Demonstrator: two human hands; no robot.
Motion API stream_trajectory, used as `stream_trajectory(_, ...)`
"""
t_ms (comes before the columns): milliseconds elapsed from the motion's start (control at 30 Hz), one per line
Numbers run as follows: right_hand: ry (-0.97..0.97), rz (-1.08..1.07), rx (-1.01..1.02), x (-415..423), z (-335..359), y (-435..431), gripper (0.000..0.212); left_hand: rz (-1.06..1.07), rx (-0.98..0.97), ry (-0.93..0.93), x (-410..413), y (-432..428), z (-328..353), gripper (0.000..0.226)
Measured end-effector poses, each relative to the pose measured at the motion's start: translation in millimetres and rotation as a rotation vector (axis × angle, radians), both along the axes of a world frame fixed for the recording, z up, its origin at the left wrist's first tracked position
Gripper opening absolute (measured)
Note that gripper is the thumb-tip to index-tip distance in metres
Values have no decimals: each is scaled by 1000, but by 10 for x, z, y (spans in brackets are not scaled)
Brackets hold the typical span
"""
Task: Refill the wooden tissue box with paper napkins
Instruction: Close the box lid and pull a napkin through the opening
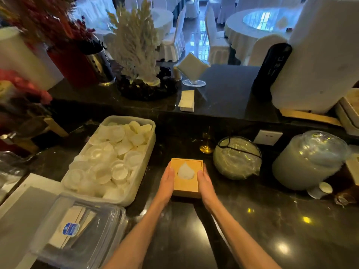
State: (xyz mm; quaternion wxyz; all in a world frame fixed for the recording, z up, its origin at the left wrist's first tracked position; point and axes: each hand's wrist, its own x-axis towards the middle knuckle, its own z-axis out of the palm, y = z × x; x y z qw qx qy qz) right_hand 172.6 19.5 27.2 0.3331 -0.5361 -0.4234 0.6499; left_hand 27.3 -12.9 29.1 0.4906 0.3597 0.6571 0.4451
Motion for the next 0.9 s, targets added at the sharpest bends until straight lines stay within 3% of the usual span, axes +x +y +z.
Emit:
stream_trajectory(167,37,-6,-41,-167,-218,444,55,6,-44,24,-170,466,-260,50)
stream_trajectory(433,84,-38,-34,-150,-445,402,58,14,-25,81,-113,485,-286,47)
stream_trajectory(900,7,-15,-29,-113,-238,373,56,-7,-46,65,-67,373,-147,46)
